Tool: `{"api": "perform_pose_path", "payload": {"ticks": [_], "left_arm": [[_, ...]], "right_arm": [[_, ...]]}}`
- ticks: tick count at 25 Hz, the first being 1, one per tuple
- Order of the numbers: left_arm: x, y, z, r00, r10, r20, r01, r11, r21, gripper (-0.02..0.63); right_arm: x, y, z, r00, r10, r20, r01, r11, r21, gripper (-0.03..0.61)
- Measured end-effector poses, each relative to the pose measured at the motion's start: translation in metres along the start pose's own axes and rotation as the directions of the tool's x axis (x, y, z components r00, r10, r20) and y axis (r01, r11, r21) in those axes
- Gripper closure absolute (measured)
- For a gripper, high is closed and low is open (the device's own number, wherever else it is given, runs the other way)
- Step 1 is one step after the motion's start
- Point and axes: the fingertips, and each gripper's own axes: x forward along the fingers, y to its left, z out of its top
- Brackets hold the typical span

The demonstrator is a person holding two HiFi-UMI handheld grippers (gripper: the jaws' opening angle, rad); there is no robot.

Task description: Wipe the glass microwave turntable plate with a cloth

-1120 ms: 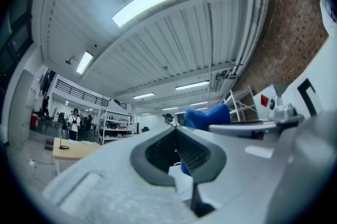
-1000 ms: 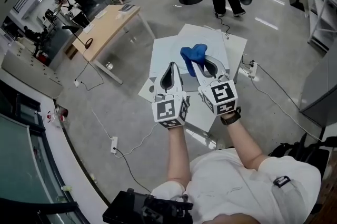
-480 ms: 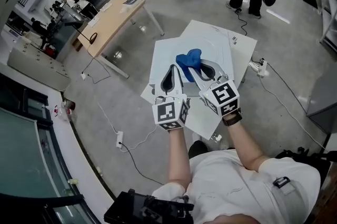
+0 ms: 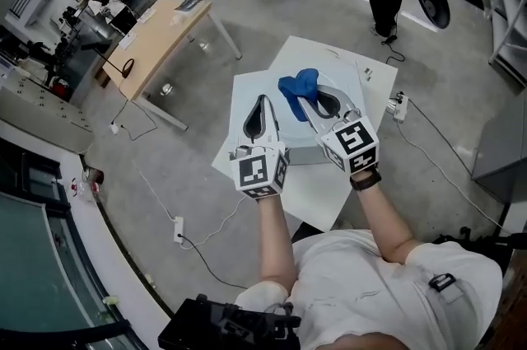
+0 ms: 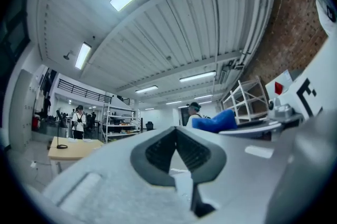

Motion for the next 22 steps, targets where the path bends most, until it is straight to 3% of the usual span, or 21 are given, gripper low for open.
{"api": "perform_pose_path", "payload": {"ticks": [8,10,13,15,17,22], "left_arm": [[0.029,0.064,-0.021,0.998,0.053,-0.023,-0.052,0.998,0.042,0.612],[0.032,0.077,-0.025,0.997,0.063,-0.046,-0.062,0.998,0.027,0.612],[0.035,0.09,-0.032,0.994,0.075,-0.078,-0.075,0.997,0.004,0.612],[0.036,0.099,-0.038,0.993,0.085,-0.083,-0.086,0.996,-0.01,0.612],[0.035,0.105,-0.045,0.991,0.088,-0.096,-0.091,0.996,-0.022,0.612],[0.032,0.109,-0.055,0.991,0.082,-0.109,-0.085,0.996,-0.015,0.612]], "right_arm": [[0.042,-0.01,0.003,0.997,0.068,-0.032,-0.072,0.984,-0.164,0.522],[0.058,-0.014,0.003,0.995,0.078,-0.062,-0.092,0.962,-0.256,0.522],[0.085,-0.015,-0.014,0.972,0.116,-0.203,-0.186,0.909,-0.372,0.522],[0.105,-0.012,-0.036,0.928,0.155,-0.34,-0.3,0.852,-0.43,0.522],[0.126,-0.01,-0.063,0.865,0.167,-0.473,-0.412,0.775,-0.48,0.521],[0.168,0.01,-0.115,0.725,0.184,-0.664,-0.638,0.544,-0.546,0.521]]}}
